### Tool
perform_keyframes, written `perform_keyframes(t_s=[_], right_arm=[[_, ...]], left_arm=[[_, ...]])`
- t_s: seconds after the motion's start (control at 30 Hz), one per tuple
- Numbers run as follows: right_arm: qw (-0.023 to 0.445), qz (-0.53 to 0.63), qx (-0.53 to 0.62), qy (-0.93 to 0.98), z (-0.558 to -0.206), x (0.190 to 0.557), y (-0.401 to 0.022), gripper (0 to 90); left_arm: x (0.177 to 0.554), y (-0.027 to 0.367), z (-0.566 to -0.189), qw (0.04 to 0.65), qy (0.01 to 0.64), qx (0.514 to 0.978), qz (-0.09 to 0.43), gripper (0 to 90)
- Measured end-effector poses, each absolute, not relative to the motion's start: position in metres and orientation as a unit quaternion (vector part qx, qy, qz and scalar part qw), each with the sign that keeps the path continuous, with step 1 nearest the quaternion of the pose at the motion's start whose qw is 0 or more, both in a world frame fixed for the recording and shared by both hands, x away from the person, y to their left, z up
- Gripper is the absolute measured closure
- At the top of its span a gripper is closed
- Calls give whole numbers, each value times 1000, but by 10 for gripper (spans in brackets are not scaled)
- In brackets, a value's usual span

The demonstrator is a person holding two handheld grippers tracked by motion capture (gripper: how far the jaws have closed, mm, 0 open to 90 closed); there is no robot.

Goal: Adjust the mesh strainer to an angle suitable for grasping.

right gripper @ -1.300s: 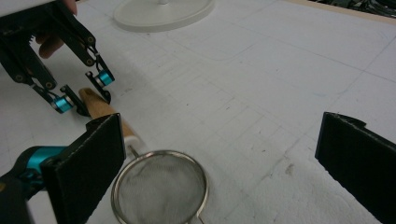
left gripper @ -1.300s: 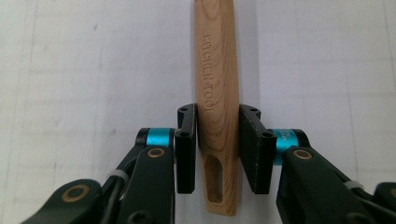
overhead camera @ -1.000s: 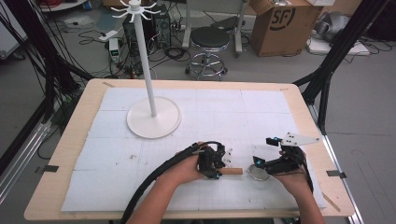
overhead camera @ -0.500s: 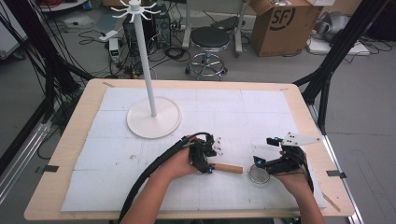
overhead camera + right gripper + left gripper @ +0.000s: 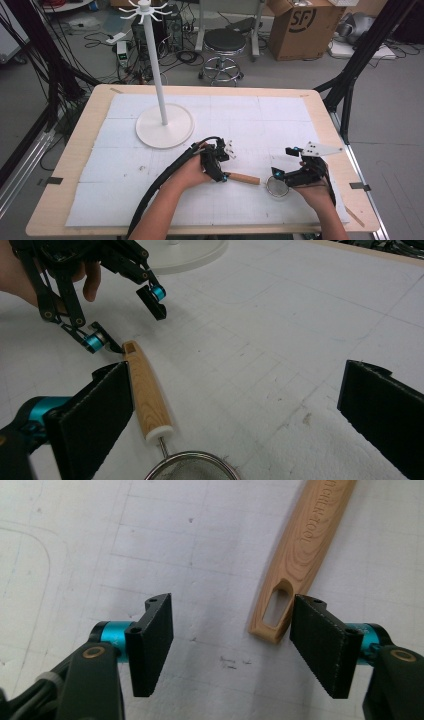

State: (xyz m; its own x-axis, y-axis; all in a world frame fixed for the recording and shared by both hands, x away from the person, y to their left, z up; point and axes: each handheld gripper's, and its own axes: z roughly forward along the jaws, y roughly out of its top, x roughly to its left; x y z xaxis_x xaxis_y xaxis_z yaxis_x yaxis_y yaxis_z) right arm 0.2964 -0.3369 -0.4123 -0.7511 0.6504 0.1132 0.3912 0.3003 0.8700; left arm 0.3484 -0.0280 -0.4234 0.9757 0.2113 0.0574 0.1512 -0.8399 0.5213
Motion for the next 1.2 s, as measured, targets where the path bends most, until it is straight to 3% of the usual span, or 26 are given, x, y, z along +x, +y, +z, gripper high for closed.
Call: perform_keyframes(t_s=[0.47, 0.77, 0.87, 1.2], right_arm=[[133, 494, 327, 794, -412, 296, -339, 5], [135, 489, 328, 797, -413, 297, -337, 5], [137, 490, 329, 796, -413, 297, -337, 5], [135, 489, 326, 797, -413, 297, -335, 5]], left_arm=[[330, 39, -408, 352, 155, 922, 48, 176], [303, 95, -402, 427, 182, 883, 66, 136], [300, 110, -399, 423, 196, 880, 90, 118], [298, 135, -390, 463, 211, 856, 90, 61]])
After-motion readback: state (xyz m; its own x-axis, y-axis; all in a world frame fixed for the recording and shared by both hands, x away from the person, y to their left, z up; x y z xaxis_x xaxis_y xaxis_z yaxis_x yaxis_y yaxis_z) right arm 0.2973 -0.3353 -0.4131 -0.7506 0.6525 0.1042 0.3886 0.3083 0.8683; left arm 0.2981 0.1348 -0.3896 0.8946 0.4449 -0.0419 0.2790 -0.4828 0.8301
